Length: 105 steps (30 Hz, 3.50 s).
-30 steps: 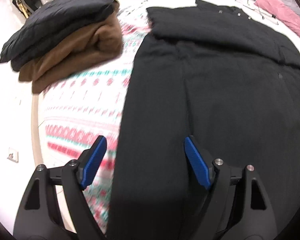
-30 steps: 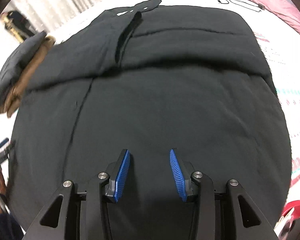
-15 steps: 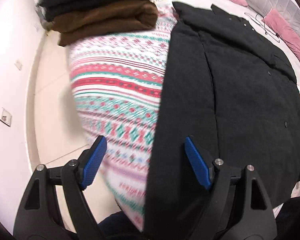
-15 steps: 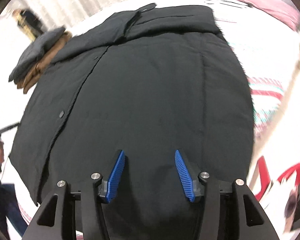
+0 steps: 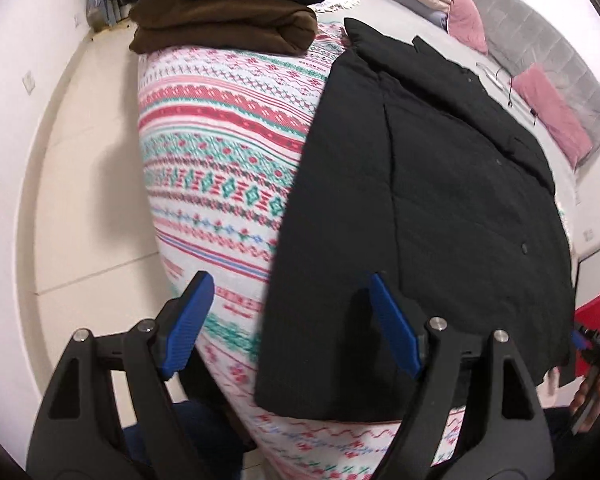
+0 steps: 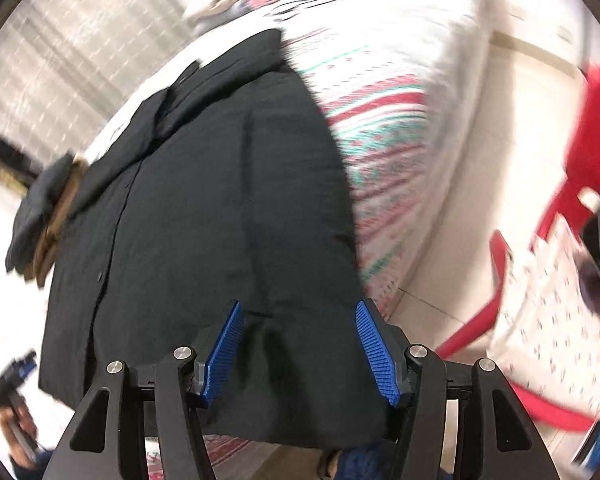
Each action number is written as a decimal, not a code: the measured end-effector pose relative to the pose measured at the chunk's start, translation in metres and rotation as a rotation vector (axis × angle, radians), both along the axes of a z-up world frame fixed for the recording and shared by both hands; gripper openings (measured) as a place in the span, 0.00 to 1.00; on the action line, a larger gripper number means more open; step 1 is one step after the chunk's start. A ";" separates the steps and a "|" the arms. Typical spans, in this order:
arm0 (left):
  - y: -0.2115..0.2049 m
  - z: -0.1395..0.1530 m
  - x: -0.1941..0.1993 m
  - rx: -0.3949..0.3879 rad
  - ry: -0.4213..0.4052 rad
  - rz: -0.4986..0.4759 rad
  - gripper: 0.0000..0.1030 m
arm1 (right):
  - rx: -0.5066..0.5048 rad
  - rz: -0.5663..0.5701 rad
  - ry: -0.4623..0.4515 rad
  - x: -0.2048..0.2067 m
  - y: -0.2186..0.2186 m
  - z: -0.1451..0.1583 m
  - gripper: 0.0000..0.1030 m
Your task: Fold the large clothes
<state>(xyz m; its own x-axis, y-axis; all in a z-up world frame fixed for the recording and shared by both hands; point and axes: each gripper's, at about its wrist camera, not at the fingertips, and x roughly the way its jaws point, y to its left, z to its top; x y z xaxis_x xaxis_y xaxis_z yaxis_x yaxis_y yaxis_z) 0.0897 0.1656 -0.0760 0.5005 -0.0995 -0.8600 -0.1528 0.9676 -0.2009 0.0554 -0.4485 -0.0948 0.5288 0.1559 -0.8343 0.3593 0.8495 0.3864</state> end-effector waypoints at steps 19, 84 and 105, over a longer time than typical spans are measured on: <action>-0.011 -0.002 -0.022 -0.100 -0.081 0.020 0.31 | 0.334 -0.156 0.120 -0.037 -0.014 -0.070 0.58; -0.011 0.101 0.006 -0.227 -0.212 0.173 0.05 | 0.575 -0.074 -0.491 -0.031 -0.017 0.086 0.08; -0.024 0.184 0.167 -0.207 -0.374 0.230 0.05 | 0.512 -0.062 -0.577 0.104 -0.059 0.169 0.08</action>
<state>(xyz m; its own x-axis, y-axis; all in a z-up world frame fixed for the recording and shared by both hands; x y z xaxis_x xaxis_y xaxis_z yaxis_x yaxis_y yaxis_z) 0.2564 0.1414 0.1082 0.8004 -0.0997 -0.5911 -0.2390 0.8512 -0.4672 0.1592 -0.5071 0.0740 0.8784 0.4038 -0.2556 0.0227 0.4989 0.8663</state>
